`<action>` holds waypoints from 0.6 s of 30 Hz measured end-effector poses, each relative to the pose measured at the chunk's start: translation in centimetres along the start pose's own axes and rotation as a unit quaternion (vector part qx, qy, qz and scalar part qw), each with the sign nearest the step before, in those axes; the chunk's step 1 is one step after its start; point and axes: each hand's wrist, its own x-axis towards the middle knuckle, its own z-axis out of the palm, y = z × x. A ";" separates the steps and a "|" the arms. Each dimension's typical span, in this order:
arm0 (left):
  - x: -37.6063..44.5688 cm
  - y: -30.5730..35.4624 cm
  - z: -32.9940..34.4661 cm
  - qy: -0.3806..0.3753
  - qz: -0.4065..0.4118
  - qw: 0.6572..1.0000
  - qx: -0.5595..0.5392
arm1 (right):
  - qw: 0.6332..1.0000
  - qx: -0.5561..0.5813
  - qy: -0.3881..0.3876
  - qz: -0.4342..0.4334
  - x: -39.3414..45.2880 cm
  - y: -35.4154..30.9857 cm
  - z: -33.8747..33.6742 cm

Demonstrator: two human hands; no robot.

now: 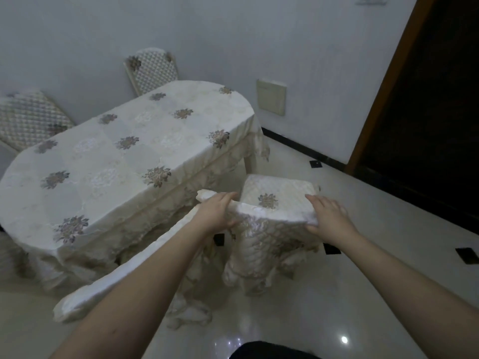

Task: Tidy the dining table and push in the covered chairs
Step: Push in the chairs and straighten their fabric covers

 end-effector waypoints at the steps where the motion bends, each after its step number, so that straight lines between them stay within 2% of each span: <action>1: 0.3 0.2 0.4 0.000 -0.001 1.000 0.009 | 1.000 0.009 0.002 -0.007 0.2 0.2 0.1; 6: 1.1 -0.1 2.0 -0.096 0.003 0.993 0.073 | 0.999 0.004 -0.042 -0.034 1.0 0.5 1.4; 8: 1.5 -0.7 2.5 -0.092 0.004 0.993 0.078 | 0.998 -0.005 -0.047 -0.038 1.3 0.4 2.2; 13: 3.7 -2.9 3.3 -0.020 -0.003 0.992 0.121 | 0.999 -0.016 -0.048 -0.012 3.2 0.3 2.8; 15: 5.1 -3.8 3.4 -0.033 -0.006 0.990 0.137 | 0.999 -0.007 -0.052 -0.012 3.6 0.3 3.0; 18: 7.1 -5.2 3.5 -0.075 0.040 0.980 0.180 | 0.999 0.003 -0.033 -0.007 3.9 0.4 3.4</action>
